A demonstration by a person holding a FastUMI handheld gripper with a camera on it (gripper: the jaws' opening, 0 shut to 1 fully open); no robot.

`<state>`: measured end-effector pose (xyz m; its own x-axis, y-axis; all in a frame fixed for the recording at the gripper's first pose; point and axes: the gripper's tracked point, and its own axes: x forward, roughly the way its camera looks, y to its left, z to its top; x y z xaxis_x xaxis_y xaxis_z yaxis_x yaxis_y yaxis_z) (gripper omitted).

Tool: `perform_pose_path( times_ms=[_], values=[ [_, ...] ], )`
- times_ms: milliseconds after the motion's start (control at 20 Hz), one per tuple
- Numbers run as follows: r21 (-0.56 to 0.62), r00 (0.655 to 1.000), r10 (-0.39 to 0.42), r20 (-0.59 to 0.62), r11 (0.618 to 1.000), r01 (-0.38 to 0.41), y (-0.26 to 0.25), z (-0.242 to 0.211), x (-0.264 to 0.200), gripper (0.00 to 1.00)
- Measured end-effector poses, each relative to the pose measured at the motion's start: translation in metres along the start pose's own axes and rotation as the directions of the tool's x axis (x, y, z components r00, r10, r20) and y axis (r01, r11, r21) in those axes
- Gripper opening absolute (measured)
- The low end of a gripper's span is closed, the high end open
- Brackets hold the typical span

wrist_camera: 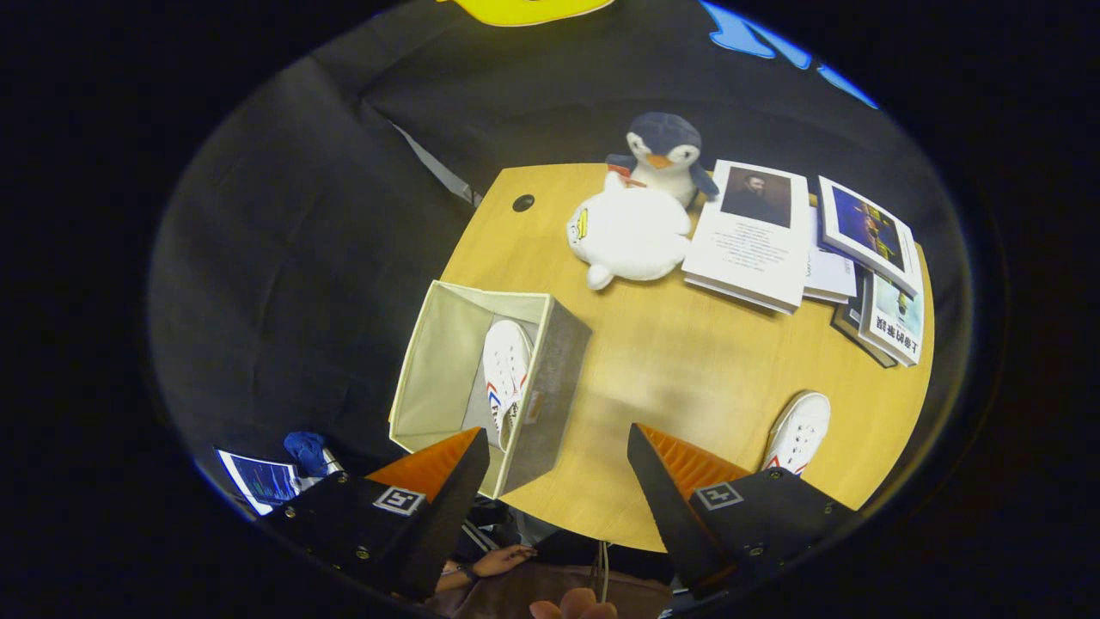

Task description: Open the storage box then place both shoes into the box .Put the left shoe in first, then the right shoe, with the right side of both shoes facing outward in a uniform manner.

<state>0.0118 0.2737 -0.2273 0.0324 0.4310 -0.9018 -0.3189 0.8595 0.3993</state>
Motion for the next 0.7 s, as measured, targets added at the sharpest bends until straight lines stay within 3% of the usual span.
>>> perform_pose_path(
  times_ms=[700],
  values=[
    [0.235, 0.994, -0.109, -0.011, 0.966, 0.109, -0.157, -0.069, -0.021, 0.98]
  ],
)
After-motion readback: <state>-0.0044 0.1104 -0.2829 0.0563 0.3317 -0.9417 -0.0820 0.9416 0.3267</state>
